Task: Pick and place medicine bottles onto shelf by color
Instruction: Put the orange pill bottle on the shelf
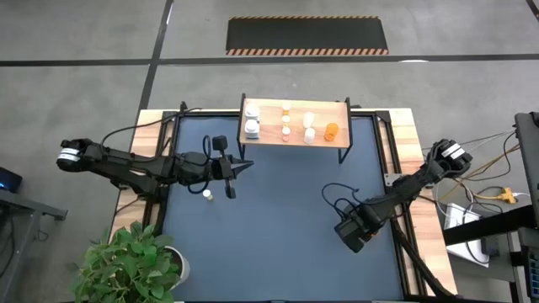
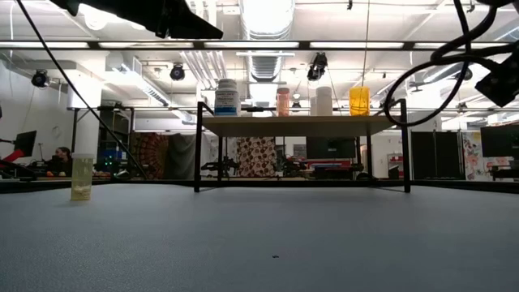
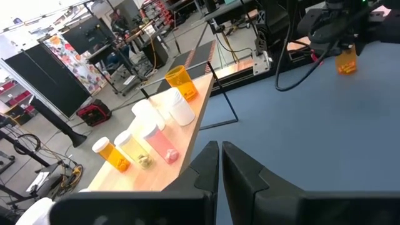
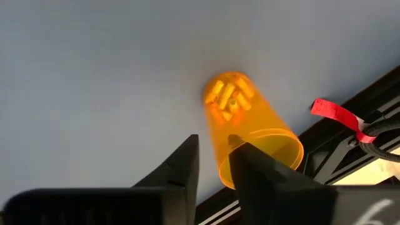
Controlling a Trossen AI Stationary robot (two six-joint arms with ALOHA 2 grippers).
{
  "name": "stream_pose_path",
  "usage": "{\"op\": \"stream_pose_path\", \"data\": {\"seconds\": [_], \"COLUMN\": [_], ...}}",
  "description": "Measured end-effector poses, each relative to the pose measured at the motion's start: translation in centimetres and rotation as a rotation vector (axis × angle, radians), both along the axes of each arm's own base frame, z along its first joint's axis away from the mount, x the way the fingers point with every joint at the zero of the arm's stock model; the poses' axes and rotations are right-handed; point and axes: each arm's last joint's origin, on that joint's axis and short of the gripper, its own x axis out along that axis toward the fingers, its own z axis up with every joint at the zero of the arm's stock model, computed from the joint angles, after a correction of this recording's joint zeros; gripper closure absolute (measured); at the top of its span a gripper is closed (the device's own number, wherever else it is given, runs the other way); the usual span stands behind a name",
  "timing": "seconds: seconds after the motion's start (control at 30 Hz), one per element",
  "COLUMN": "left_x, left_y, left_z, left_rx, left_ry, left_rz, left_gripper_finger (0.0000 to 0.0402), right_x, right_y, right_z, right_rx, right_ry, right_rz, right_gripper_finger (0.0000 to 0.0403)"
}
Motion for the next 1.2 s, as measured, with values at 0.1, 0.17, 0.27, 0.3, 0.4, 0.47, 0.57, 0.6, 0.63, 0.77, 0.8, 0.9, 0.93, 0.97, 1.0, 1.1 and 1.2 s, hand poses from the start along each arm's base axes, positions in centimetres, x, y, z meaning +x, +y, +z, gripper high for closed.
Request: {"op": "stream_pose_path", "data": {"seconds": [0.1,0.17,0.27,0.3,0.4,0.47,0.57,0.6,0.63,0.77,0.8,0.9,0.93,0.97,1.0,1.1,1.2], "left_x": [0.0,0.0,0.0,0.0,0.0,0.0,0.0,0.0,0.0,0.0,0.0,0.0,0.0,0.0,0.0,0.0,0.0], "left_y": [0.0,0.0,0.0,0.0,0.0,0.0,0.0,0.0,0.0,0.0,0.0,0.0,0.0,0.0,0.0,0.0,0.0], "left_z": [-0.1,-0.2,-0.3,-0.3,-0.2,-0.3,-0.2,-0.2,-0.2,-0.2,-0.2,-0.2,-0.2,-0.2,-0.2,-0.2,-0.2], "left_rx": [0.0,0.0,0.001,0.001,0.001,0.001,0.001,0.001,0.001,0.001,0.001,0.001,0.001,0.001,0.001,0.001,0.001], "left_ry": [0.003,0.005,0.007,0.007,0.006,0.006,0.006,0.006,0.006,0.006,0.006,0.006,0.006,0.006,0.006,0.006,0.006], "left_rz": [0.0,0.0,0.0,0.0,0.0,0.0,0.0,0.0,0.0,0.0,0.0,0.0,0.0,0.0,0.0,0.0,0.0], "left_gripper_finger": [0.04,0.04,0.04,0.04,0.04,0.04,0.04,0.04,0.04,0.04,0.04,0.04,0.04,0.04,0.04,0.04,0.04], "right_x": [0.0,-0.1,-0.1,0.0,0.6,1.2,2.2,2.6,2.9,4.3,4.6,5.5,5.8,6.1,6.3,7.3,8.0], "right_y": [0.0,-0.1,-0.1,0.0,0.4,0.8,1.4,1.6,1.8,2.2,2.2,2.4,2.3,2.2,2.0,1.0,-0.3], "right_z": [0.1,0.2,0.4,0.5,1.3,2.1,3.6,4.2,4.8,7.7,8.5,11.0,11.9,12.7,13.5,16.0,18.1], "right_rx": [0.004,0.008,0.026,0.039,0.099,0.138,0.206,0.222,0.224,0.152,0.121,-0.006,-0.056,-0.105,-0.149,-0.275,-0.408], "right_ry": [-0.007,-0.011,-0.026,-0.038,-0.109,-0.163,-0.265,-0.306,-0.348,-0.528,-0.569,-0.686,-0.718,-0.748,-0.773,-0.831,-0.855], "right_rz": [0.001,0.002,0.047,0.078,0.202,0.288,0.492,0.556,0.617,0.888,0.951,1.114,1.157,1.189,1.216,1.25,1.298], "right_gripper_finger": [0.0358,0.0378,0.0392,0.0393,0.0394,0.0394,0.0394,0.0394,0.0394,0.0394,0.0394,0.0394,0.0394,0.0394,0.0394,0.0394,0.0394]}}
